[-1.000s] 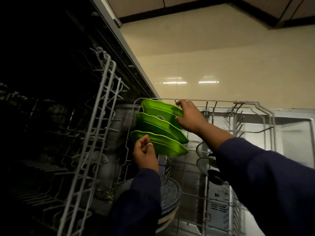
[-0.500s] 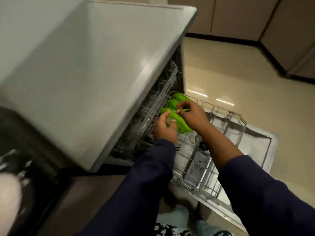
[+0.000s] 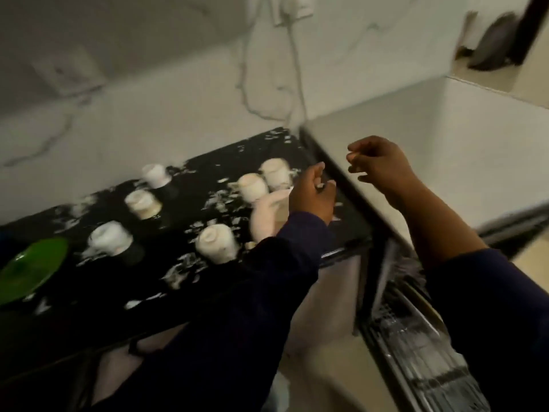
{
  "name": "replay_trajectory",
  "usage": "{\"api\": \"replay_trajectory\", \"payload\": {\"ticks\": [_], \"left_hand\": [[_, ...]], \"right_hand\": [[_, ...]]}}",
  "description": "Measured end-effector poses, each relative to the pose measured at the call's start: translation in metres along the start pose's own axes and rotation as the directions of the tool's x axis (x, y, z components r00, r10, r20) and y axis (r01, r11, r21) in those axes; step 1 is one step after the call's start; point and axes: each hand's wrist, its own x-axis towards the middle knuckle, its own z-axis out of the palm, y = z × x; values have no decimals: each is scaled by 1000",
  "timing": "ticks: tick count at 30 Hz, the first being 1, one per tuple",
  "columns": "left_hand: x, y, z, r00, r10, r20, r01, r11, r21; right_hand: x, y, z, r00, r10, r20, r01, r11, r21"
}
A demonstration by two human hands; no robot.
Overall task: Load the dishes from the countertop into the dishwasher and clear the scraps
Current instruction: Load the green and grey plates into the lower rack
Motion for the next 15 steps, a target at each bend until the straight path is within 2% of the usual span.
{"api": "replay_trajectory", "payload": {"ticks": [4,9,15], "left_hand": [[-1,-28,-124,984,-49,-170,50,999,0],[-8,-50,-247,947,-27,-321,25,1000,-11],[-22,-80,-371,809,-113,-577,116,993,-32]], "right_hand": [[-10,-43,121,987,-3,161,-14,994,106],[-26,-85,234,947,-67,313,47,996,71],[-55,-127,342,860,-135,492,133,990,39]]}}
